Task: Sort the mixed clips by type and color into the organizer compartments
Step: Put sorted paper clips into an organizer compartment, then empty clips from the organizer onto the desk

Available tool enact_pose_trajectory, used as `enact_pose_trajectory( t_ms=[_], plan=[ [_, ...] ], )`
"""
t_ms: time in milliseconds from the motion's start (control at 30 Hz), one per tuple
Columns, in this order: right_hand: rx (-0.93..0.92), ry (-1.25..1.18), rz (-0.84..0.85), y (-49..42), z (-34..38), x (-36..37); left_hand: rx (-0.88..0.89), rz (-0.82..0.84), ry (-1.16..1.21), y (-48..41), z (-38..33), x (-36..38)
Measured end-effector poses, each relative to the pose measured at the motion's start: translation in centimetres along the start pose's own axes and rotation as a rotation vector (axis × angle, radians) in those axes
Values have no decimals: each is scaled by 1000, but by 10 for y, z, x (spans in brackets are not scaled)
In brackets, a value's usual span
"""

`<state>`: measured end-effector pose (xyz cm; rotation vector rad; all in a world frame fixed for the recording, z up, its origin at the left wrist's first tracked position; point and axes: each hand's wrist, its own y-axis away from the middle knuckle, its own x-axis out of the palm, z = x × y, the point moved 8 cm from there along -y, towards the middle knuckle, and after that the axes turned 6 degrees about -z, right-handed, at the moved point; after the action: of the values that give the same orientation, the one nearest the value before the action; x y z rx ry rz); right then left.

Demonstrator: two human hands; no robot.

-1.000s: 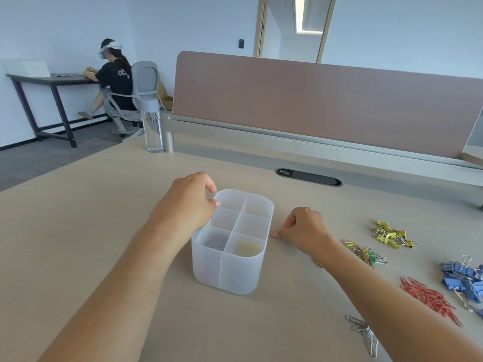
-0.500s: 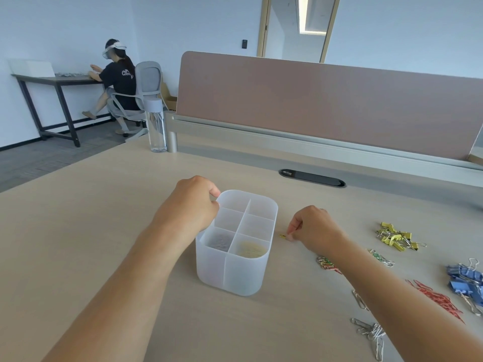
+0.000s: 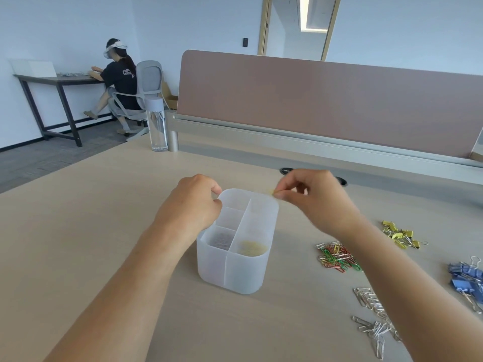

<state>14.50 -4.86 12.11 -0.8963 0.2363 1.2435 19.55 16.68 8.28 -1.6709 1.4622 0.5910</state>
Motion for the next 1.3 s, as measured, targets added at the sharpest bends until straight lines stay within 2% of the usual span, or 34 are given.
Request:
enact_pose_trajectory(
  t_ms=[67, 133, 233, 333, 433, 500, 633, 767, 1000, 1167, 1300],
  plan=[
    [-60, 121, 157, 9, 8, 21, 27, -17, 2, 3, -4, 0],
    [-45, 192, 221, 14, 1, 31, 49, -32, -7, 7, -10, -1],
    [-40, 168, 165, 13, 2, 20, 114, -78, 1, 12, -27, -4],
    [-47, 93, 110, 18, 9, -12, 287, -113, 129, 28, -68, -11],
    [-12, 53, 175, 38, 6, -43, 424, -29, 265, 54, -116, -6],
    [28, 73, 188, 61, -12, -62, 475, 82, 276, 73, -145, 14],
    [118, 179, 247, 104, -53, -75, 529, 304, 205, 99, -169, 67],
    [230, 258, 286, 143, -92, -98, 626, 425, 94, 129, -179, 122],
    [426, 269, 252, 165, -132, -134, 720, 423, 20, 144, -182, 167],
    [433, 248, 308, 169, -135, -131, 822, 418, -56, 154, -185, 172],
    [424, 183, 343, 170, -129, -117, 856, 437, -22, 156, -187, 167]
  ],
)
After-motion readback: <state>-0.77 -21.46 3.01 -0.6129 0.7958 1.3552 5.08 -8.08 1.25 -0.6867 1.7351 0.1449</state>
